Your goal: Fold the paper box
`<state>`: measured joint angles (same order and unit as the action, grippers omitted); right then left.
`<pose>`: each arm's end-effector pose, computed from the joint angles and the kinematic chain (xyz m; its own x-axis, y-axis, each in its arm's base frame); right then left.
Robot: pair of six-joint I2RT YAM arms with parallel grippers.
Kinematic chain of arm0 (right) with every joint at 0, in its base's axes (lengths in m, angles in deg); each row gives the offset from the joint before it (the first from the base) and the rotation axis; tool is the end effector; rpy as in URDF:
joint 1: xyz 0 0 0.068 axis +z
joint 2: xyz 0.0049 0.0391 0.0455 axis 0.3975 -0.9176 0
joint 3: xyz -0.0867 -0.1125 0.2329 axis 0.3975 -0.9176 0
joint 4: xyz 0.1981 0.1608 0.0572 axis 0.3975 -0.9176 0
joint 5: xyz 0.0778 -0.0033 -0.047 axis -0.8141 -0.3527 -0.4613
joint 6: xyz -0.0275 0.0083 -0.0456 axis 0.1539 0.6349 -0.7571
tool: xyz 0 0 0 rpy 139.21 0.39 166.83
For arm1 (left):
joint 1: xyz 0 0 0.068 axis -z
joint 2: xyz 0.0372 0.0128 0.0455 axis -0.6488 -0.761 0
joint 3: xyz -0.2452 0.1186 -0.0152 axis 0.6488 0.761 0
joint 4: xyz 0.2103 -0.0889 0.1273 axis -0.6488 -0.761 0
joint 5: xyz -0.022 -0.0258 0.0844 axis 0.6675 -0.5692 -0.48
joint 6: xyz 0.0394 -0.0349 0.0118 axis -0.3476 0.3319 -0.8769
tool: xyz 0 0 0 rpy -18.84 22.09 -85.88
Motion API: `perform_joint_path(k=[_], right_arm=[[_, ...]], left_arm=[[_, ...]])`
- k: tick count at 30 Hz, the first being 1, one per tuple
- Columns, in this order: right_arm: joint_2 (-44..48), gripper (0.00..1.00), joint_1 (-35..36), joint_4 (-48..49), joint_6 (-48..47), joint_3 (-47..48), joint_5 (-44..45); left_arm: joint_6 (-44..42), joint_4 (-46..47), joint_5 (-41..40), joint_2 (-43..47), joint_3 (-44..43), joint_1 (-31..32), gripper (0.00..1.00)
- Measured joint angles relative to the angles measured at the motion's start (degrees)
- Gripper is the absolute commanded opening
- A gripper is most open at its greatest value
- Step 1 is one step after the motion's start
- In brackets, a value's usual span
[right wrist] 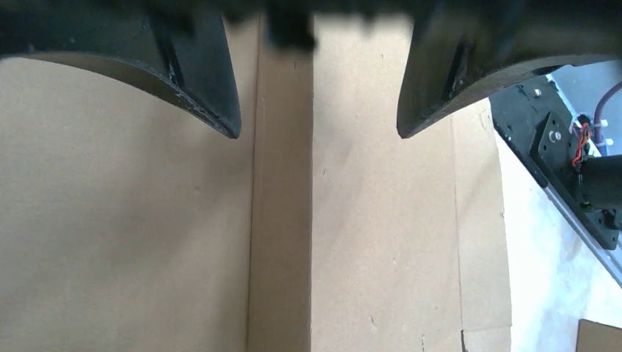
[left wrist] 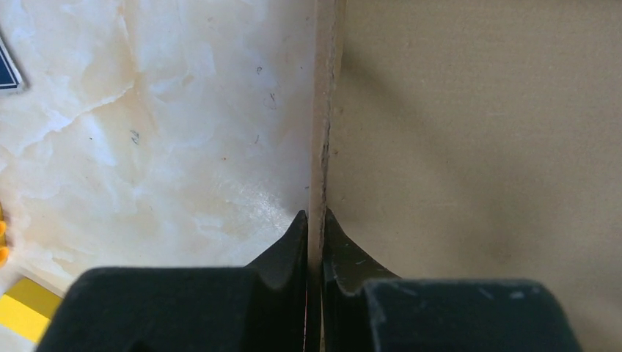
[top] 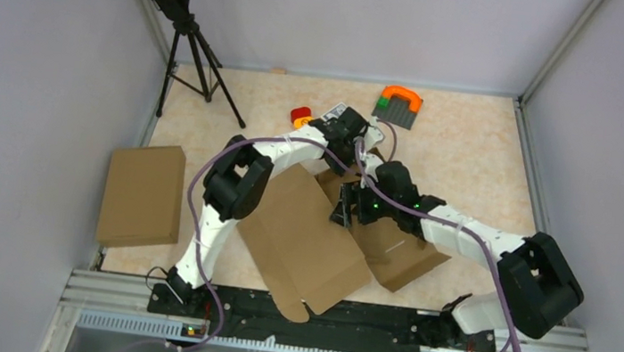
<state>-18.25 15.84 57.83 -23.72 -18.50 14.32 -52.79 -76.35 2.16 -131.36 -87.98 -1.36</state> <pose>0.2156 0.1897 0.2009 -0.7526 -0.1810 -0.6331 -0.5457 0.7094 0.4460 0.3756 -0.3082 0.1710 -0.5177 0.6761 -0.5243 0.7738 0.6314 0.0501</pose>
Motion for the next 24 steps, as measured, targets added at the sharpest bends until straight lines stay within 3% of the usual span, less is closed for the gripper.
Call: perform_joint_path(k=[11, 17, 19, 21, 24], right_arm=[[-4.4, 0.37, -0.8, 1.0, 1.5, 0.0, 1.5], [-3.9, 0.30, -6.2, 3.4, 5.2, -2.1, -3.7], [-3.8, 0.30, -6.6, 3.7, 5.5, -2.3, -4.0], [-3.8, 0.40, -6.7, 4.0, 5.6, -2.3, -4.2], [-3.8, 0.69, -7.1, 5.1, 5.2, -2.7, -4.5]], left_arm=[[-0.4, -2.1, 0.4, -0.9, -1.4, 0.0, 0.13], [-0.9, -1.6, 0.0, -1.0, -1.5, 0.0, 0.13], [-1.1, -1.5, -0.1, -1.0, -1.5, 0.0, 0.13], [-1.2, -1.5, -0.1, -1.0, -1.5, 0.0, 0.14], [-1.1, -1.7, -0.1, -1.1, -1.8, 0.0, 0.17]])
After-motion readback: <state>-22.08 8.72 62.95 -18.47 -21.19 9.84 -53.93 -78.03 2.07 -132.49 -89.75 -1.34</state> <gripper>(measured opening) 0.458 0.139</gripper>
